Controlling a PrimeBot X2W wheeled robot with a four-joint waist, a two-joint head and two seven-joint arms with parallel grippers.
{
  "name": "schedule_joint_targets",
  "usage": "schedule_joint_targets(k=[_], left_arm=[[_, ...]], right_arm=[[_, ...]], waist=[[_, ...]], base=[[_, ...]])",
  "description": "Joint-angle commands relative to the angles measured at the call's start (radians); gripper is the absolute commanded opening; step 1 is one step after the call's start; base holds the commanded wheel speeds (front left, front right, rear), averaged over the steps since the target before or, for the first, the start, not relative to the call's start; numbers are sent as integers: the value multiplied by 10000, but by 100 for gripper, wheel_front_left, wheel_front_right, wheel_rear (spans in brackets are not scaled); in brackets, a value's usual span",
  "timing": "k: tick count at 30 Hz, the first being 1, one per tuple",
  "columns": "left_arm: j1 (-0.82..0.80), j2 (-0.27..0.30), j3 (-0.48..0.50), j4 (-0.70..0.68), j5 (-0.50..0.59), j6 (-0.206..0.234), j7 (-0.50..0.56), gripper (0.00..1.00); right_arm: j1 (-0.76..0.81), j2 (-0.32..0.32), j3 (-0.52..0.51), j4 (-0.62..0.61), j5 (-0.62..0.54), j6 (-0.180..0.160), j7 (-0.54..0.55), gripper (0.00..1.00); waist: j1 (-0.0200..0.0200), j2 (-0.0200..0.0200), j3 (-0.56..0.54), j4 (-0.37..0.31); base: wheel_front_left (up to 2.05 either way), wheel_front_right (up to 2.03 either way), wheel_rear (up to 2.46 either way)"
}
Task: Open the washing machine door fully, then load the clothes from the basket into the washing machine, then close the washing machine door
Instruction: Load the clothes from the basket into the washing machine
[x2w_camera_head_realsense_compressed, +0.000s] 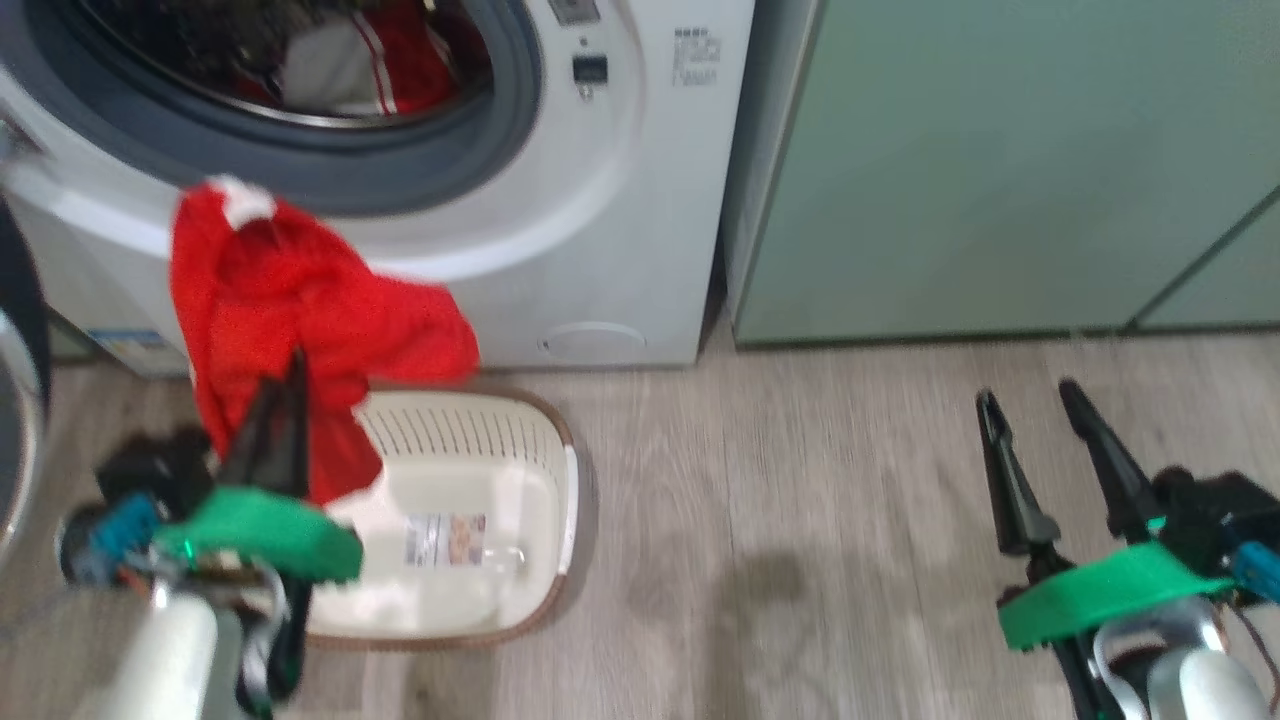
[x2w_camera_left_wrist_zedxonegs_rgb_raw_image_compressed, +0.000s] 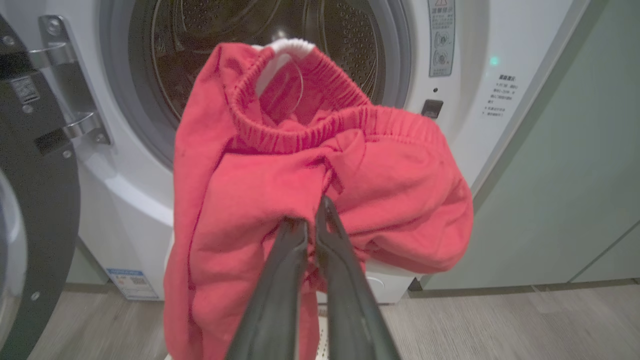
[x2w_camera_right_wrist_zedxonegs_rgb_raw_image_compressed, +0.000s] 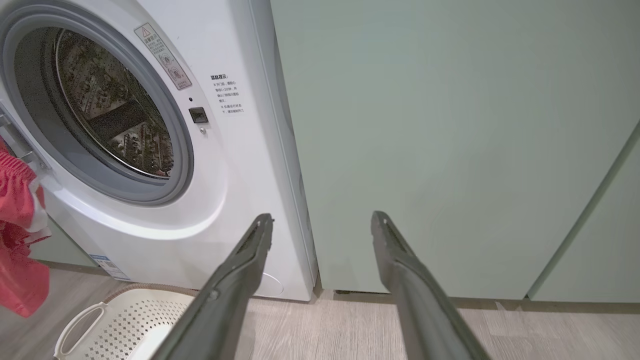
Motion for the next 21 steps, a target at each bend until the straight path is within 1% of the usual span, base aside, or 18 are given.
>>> schedule_joint_targets(k=[1, 6, 10, 15, 21], left_arm=[[-967, 229, 540, -64, -168, -83, 8, 0], [-2695, 515, 875, 1061, -606, -321, 309, 0], [-4258, 899, 1099, 2200, -985, -642, 746, 0], [-6047, 1508, 1248, 3598, -1413, -1059, 1712, 0], [-7980, 2487, 1334, 4791, -1659, -1270, 3193, 0]], right_arm=[[-600, -41, 328, -441, 52, 0, -161, 100], [-1173, -41, 502, -478, -1, 0, -354, 100], [-1556, -41, 639, -333, 84, 0, -636, 100], [-1987, -41, 865, 37, 315, 0, -1115, 100], [-2397, -41, 1135, 556, 576, 0, -1601, 100]], waist=[[-1, 0, 776, -175], [-1, 0, 2068, -520], [-1, 0, 2878, -825], [-1, 0, 3593, -1266], [-1, 0, 4189, -1795]], base=[[0, 0, 0], [0, 0, 0], [0, 0, 0], [0, 0, 0], [0, 0, 0]])
